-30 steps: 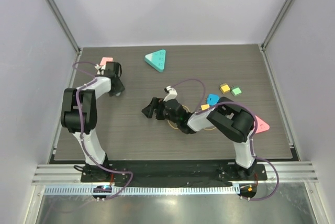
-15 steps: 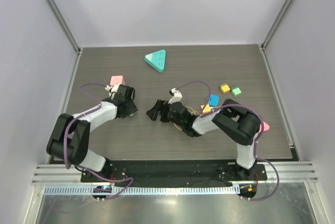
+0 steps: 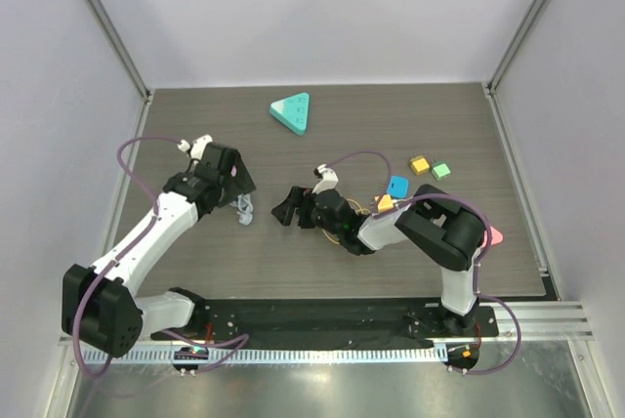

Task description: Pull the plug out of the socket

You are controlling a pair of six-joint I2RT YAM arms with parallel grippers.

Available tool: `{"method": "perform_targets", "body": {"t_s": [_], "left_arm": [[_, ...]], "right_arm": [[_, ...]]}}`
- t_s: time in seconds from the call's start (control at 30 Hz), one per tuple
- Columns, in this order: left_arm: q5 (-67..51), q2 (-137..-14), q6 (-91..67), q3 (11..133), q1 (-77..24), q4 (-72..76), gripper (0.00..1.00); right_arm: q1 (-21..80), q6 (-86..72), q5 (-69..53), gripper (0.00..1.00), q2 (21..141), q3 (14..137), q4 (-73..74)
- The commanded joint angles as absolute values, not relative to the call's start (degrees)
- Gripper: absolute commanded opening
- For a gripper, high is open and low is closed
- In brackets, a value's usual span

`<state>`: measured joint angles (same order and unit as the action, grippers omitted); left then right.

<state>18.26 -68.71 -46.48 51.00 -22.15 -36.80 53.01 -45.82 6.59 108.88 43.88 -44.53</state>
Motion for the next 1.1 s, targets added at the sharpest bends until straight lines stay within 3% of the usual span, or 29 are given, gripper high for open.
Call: {"method": "perform_targets", "body": {"t_s": [0.0, 0.3, 0.5, 1.07], "left_arm": [[26.01, -71.10, -42.37, 57.47, -21.10, -43.68, 1.00], [15.48, -81.03, -35.17, 62.84, -10.82, -40.61, 1.00], [12.14, -83.14, -29.45, 63.28, -10.63, -35.86, 1.00], [9.24, -94.39, -19.87, 74.70, -7.65, -41.13, 1.00]], "right_arm": [[52.91, -44.74, 6.59, 0.91, 109.25, 45.44, -46.40], [52.91, -44.83, 6.33, 0.91, 109.34, 45.35, -46.67], [52.91, -44.83, 5.80, 0.91, 109.77, 45.79, -46.58], [52.82, -44.82, 4.83, 0.91, 110.74, 47.28, -46.23]]}}
